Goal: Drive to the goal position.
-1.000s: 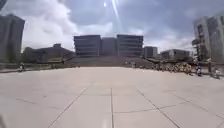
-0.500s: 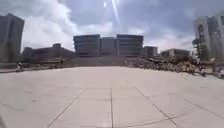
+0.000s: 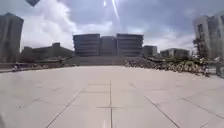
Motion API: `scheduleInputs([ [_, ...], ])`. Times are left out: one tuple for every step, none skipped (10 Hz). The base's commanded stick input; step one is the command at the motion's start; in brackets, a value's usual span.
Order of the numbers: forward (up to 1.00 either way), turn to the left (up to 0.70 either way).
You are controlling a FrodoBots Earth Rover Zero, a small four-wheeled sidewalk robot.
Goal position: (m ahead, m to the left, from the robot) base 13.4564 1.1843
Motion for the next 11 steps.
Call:
scheduleInputs([
  [0.66,0.0],
  [0.66,0.0],
  [0.66,0.0],
  [0.66,0.0],
  [0.66,0.0],
  [0.66,0.0],
  [0.66,0.0],
  [0.66,0.0],
  [0.66,0.0],
  [0.66,0.0],
  [0.66,0.0],
])
